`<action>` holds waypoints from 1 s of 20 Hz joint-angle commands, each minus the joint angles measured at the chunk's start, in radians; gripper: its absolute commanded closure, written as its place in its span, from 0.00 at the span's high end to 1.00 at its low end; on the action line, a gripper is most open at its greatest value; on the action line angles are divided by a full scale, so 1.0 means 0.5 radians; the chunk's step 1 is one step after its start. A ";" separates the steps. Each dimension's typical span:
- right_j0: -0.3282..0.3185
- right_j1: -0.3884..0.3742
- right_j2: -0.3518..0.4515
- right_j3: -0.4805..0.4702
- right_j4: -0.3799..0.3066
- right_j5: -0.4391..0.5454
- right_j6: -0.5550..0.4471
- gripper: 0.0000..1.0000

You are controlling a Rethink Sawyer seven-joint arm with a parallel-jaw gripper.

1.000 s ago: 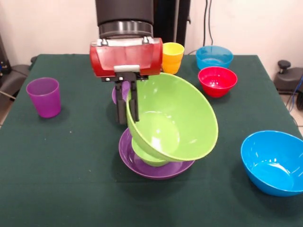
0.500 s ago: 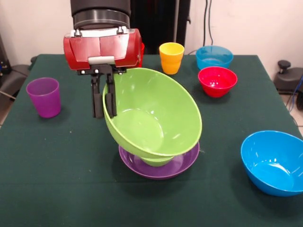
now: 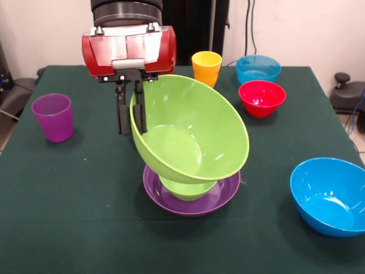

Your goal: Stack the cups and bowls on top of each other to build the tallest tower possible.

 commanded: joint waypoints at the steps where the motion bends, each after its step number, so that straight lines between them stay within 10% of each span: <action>1: 0.009 0.015 0.178 0.109 0.058 0.377 -0.263 0.00; 20: 0.244 0.141 -0.275 0.409 -0.284 -0.305 0.123 0.00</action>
